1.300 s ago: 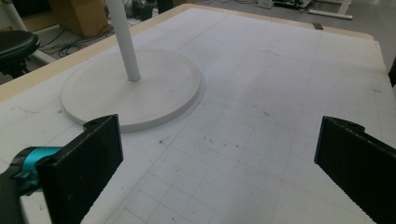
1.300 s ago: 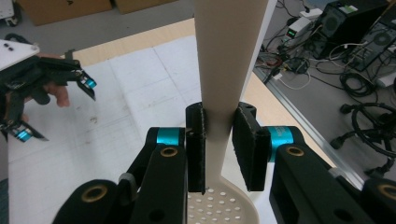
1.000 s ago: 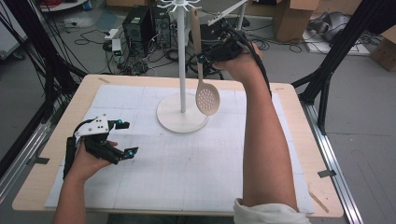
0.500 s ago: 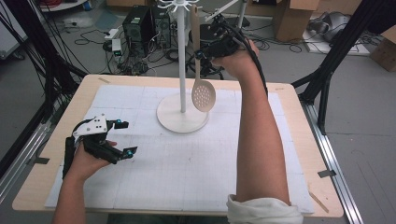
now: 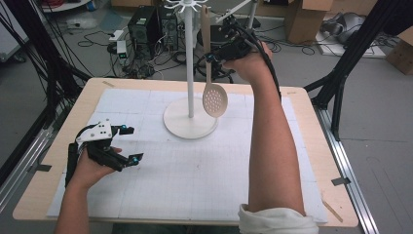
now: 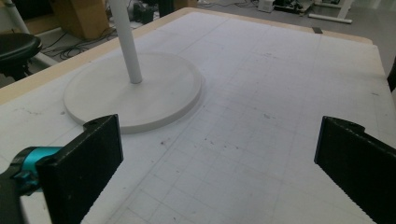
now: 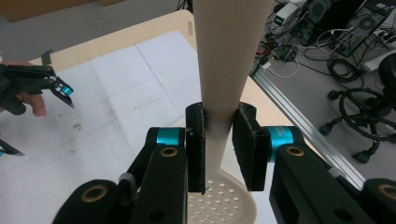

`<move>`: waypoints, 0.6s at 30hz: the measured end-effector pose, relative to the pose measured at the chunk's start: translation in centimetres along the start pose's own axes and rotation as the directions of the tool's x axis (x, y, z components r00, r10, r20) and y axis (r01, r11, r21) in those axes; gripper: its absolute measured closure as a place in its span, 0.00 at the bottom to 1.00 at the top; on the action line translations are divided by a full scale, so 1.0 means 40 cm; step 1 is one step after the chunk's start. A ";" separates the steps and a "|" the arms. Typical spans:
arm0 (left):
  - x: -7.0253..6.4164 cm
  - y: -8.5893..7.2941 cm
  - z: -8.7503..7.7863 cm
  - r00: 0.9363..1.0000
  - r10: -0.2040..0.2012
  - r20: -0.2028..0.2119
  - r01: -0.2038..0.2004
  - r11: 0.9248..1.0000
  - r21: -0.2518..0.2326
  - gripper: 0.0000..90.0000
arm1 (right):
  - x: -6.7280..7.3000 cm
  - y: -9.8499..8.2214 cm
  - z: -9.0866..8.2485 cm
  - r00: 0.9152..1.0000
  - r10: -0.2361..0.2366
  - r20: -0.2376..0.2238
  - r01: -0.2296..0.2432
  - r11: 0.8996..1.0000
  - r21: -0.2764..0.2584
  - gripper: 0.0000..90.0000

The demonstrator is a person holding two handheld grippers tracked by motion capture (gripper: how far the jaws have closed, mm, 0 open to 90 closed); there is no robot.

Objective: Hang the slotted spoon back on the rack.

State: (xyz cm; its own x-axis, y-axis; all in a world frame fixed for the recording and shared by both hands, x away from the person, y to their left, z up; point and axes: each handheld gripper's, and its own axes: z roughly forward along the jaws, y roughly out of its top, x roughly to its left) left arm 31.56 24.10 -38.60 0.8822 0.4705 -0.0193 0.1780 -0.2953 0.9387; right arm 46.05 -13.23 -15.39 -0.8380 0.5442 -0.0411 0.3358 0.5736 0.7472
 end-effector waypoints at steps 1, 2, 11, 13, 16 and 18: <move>0.000 0.000 0.000 1.000 0.000 0.003 0.000 1.000 0.000 0.02 | -0.001 0.000 0.001 1.000 0.000 -0.003 0.000 1.000 0.001 0.84; -0.001 0.000 0.000 1.000 0.002 0.003 -0.002 1.000 -0.002 0.02 | -0.001 0.000 0.002 1.000 0.004 -0.005 -0.004 1.000 0.004 0.84; 0.001 -0.001 -0.001 1.000 -0.001 0.004 0.001 1.000 -0.004 0.02 | 0.001 0.007 0.018 1.000 -0.002 -0.003 0.002 1.000 0.015 0.84; 0.001 -0.001 -0.002 1.000 -0.002 0.002 0.002 1.000 -0.002 0.02 | 0.002 0.010 0.022 1.000 0.000 0.000 0.000 1.000 0.015 0.84; 0.000 0.000 -0.005 1.000 -0.002 0.005 0.002 1.000 -0.010 0.02 | 0.003 0.014 0.028 1.000 0.002 -0.002 -0.002 1.000 0.018 0.84; 0.000 -0.001 -0.006 1.000 -0.002 0.004 0.002 1.000 -0.007 0.02 | 0.002 0.018 0.033 1.000 0.004 0.000 -0.004 1.000 0.025 0.84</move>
State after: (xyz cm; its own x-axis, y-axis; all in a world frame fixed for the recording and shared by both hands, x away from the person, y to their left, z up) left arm 31.46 24.30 -38.57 0.8834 0.4681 -0.0227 0.1768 -0.2880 0.9412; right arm 46.78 -11.97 -15.72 -0.8368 0.5462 -0.0380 0.3496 0.5865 0.7306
